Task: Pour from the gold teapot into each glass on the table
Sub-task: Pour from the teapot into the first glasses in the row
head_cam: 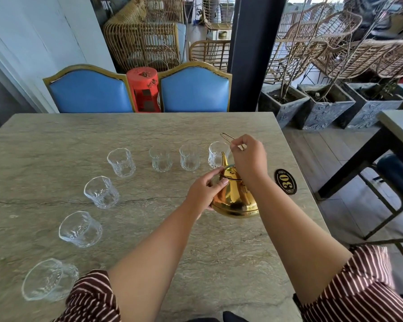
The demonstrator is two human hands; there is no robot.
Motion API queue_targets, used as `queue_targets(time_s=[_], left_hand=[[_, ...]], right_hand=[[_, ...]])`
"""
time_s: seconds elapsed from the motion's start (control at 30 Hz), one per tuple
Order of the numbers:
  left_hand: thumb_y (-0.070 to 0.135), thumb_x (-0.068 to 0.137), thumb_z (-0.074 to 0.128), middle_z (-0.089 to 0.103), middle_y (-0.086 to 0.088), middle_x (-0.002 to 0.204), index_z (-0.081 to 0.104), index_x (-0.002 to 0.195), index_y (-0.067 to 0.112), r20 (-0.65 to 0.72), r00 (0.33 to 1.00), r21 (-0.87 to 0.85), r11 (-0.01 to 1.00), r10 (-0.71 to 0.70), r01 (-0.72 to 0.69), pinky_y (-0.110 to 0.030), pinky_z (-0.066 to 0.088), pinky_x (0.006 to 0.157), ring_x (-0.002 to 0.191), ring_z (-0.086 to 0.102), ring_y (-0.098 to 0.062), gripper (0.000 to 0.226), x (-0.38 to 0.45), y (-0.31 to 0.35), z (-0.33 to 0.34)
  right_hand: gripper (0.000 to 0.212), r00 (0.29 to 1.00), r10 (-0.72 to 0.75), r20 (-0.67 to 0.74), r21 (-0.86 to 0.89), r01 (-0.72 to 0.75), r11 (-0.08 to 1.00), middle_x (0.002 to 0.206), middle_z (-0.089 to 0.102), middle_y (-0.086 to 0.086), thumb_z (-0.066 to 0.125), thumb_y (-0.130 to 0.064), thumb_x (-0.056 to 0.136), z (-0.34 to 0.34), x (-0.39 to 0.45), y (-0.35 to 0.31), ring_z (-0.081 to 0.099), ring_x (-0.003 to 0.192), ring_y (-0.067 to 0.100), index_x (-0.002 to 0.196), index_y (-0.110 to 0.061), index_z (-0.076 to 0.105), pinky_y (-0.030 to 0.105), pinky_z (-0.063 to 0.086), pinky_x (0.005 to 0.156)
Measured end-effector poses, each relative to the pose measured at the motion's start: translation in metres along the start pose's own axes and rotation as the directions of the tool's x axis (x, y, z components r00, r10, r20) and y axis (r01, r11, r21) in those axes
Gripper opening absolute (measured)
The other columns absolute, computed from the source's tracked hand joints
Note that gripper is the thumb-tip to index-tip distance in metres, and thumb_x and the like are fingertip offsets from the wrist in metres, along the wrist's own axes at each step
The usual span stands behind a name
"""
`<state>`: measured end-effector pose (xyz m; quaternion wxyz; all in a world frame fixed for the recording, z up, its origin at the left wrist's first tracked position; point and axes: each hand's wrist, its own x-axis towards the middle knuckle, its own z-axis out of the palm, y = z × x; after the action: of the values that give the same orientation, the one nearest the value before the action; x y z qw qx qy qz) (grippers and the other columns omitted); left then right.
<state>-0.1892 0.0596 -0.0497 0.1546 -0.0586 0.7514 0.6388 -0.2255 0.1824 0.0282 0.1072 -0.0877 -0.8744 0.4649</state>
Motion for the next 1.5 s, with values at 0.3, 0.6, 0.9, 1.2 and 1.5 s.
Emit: queue_targets(time_s=[0.3,0.6,0.9,1.2,1.5], left_hand=[[0.044,0.091,0.066,0.053,-0.002,0.147,0.047,0.138,0.055,-0.039,0.997,0.028,0.997,0.069,-0.068,-0.035,0.063,0.069,0.107,0.068,-0.018,0.052,-0.006,-0.005,-0.013],[0.04,0.088,0.071,0.037,-0.005,0.16,0.044,0.145,0.046,-0.108,0.994,-0.089,0.996,0.003,-0.013,-0.043,0.062,0.076,0.116,0.064,-0.027,0.063,-0.017,-0.014,-0.034],[0.034,0.09,0.071,0.047,-0.004,0.153,0.048,0.144,0.041,-0.119,0.989,-0.212,0.976,-0.084,0.058,-0.064,0.056,0.085,0.123,0.061,-0.033,0.06,-0.023,-0.01,-0.046],[0.031,0.09,0.071,0.05,-0.006,0.15,0.049,0.144,0.039,-0.099,0.987,-0.24,0.966,-0.126,0.1,-0.068,0.054,0.087,0.121,0.062,-0.034,0.059,-0.022,-0.006,-0.051],[0.032,0.089,0.073,0.053,-0.005,0.148,0.051,0.143,0.04,-0.094,0.985,-0.254,0.96,-0.146,0.118,-0.067,0.055,0.085,0.119,0.064,-0.032,0.059,-0.02,-0.006,-0.053]], right_hand=[[0.009,0.998,-0.06,0.022,0.098,0.057,0.994,0.089,0.062,-0.01,0.058,-0.017,0.094,0.005,-0.011,-0.007,0.052,0.07,0.0,0.099,-0.016,0.065,0.013,0.04,0.06],[0.007,0.982,-0.102,0.161,0.062,0.093,0.994,0.093,0.067,-0.003,0.059,-0.018,0.092,0.03,-0.005,-0.028,0.056,0.068,0.012,0.095,-0.018,0.066,0.023,0.043,0.053],[0.01,0.965,-0.093,0.246,0.01,0.094,0.996,0.106,0.069,0.001,0.057,-0.016,0.093,0.051,0.005,-0.044,0.053,0.073,0.01,0.097,-0.014,0.067,0.029,0.047,0.067],[0.012,0.962,-0.076,0.261,-0.015,0.083,0.996,0.09,0.06,-0.003,0.057,-0.015,0.093,0.056,0.012,-0.049,0.046,0.059,-0.001,0.099,-0.013,0.067,0.019,0.042,0.051],[0.01,0.963,-0.066,0.26,-0.033,0.077,0.996,0.091,0.059,-0.002,0.057,-0.015,0.093,0.058,0.012,-0.051,0.053,0.058,0.01,0.096,-0.013,0.067,0.023,0.042,0.05]])
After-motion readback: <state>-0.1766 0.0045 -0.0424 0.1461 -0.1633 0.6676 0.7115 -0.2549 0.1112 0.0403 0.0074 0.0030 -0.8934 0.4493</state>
